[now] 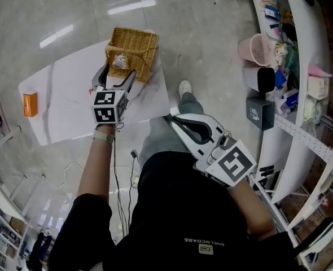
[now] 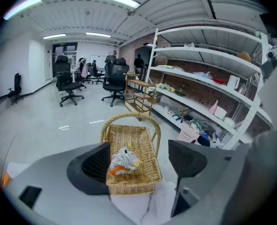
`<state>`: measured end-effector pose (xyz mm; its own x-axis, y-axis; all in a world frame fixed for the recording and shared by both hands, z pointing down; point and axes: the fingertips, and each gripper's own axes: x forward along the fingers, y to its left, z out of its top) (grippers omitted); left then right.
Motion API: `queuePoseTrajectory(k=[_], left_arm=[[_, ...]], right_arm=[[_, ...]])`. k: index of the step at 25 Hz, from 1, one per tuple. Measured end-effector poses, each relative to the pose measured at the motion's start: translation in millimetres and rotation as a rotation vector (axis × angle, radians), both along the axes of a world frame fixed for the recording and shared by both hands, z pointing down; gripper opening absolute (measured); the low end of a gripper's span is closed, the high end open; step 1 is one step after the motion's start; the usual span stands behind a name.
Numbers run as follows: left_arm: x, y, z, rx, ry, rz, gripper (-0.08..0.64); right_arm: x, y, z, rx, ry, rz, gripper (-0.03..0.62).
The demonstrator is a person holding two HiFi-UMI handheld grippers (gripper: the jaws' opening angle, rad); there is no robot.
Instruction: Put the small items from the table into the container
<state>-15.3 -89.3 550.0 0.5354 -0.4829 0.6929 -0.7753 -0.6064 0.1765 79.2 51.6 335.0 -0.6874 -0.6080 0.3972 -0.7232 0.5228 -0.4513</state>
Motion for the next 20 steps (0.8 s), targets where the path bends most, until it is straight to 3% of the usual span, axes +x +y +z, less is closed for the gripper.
queuePoseTrajectory(k=[6,14,20], left_arm=[[-6.9,4.2,-53.4,0.084,0.049,-0.039,0.371],[-8.5,18.8,-138.0,0.283,0.091,-0.022,0.371],[-18.7,42.9,-195.9,0.350,0.160,-0.072,0.370]], right_arm=[[-8.1,-7.1,-16.1,0.066,0.012,-0.042,0.000],[-23.6,-15.6,-33.1,0.149,0.044,-0.108,0.000],[-42.7,-15.0,-49.5,0.225,0.038,-0.190,0.000]])
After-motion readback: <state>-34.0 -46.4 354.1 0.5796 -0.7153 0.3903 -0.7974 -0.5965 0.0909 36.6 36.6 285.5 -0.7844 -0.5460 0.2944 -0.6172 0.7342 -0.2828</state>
